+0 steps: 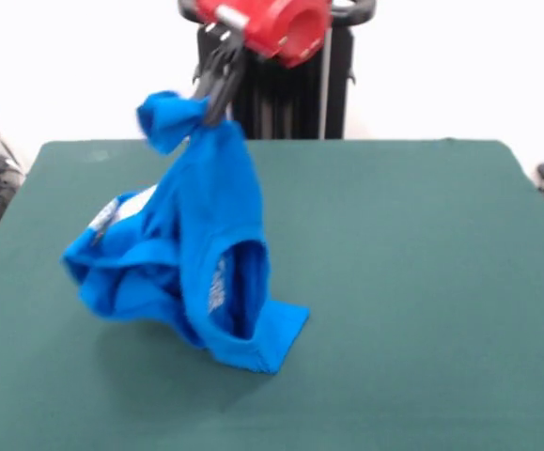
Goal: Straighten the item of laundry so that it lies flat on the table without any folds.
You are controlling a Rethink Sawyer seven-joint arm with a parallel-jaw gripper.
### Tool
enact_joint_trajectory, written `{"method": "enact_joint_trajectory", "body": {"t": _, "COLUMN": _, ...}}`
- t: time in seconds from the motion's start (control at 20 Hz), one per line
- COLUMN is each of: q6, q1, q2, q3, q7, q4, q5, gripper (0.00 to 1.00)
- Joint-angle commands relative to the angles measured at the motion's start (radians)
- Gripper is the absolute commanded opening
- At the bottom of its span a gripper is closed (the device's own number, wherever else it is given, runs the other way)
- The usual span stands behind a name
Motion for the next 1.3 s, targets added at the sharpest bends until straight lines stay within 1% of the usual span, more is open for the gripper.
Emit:
{"method": "enact_joint_trajectory", "body": {"t": 0.05, "q6": 0.179, "q1": 0.033, "q2": -0.057, "q3": 0.181, "q7": 0.035, "q4": 0.099, "q5": 0.108, "gripper": 0.0}}
{"method": "enact_joint_trajectory", "body": {"t": 0.2, "q6": 0.233, "q1": 0.062, "q2": -0.066, "q3": 0.163, "q7": 0.063, "q4": 0.077, "q5": 0.126, "gripper": 0.0}}
{"method": "enact_joint_trajectory", "body": {"t": 0.4, "q6": 0.248, "q1": 0.095, "q2": -0.044, "q3": 0.122, "q7": 0.095, "q4": 0.038, "q5": 0.118, "gripper": 0.0}}
{"method": "enact_joint_trajectory", "body": {"t": 0.5, "q6": 0.256, "q1": 0.102, "q2": -0.023, "q3": 0.107, "q7": 0.117, "q4": 0.014, "q5": 0.12, "gripper": 0.0}}
{"method": "enact_joint_trajectory", "body": {"t": 0.6, "q6": 0.286, "q1": 0.097, "q2": -0.002, "q3": 0.095, "q7": 0.11, "q4": -0.027, "q5": 0.115, "gripper": 0.0}}
{"method": "enact_joint_trajectory", "body": {"t": 0.7, "q6": 0.29, "q1": 0.09, "q2": 0.017, "q3": 0.077, "q7": 0.112, "q4": -0.062, "q5": 0.108, "gripper": 0.0}}
{"method": "enact_joint_trajectory", "body": {"t": 0.85, "q6": 0.249, "q1": 0.103, "q2": 0.066, "q3": -0.006, "q7": 0.158, "q4": -0.138, "q5": 0.059, "gripper": 0.0}}
{"method": "enact_joint_trajectory", "body": {"t": 1.0, "q6": 0.211, "q1": 0.1, "q2": 0.112, "q3": -0.085, "q7": 0.174, "q4": -0.188, "q5": 0.011, "gripper": 0.0}}
{"method": "enact_joint_trajectory", "body": {"t": 1.2, "q6": 0.086, "q1": 0.094, "q2": 0.17, "q3": -0.179, "q7": 0.216, "q4": -0.189, "q5": -0.032, "gripper": 0.0}}
{"method": "enact_joint_trajectory", "body": {"t": 1.3, "q6": 0.025, "q1": 0.105, "q2": 0.199, "q3": -0.233, "q7": 0.254, "q4": -0.185, "q5": -0.056, "gripper": 0.0}}
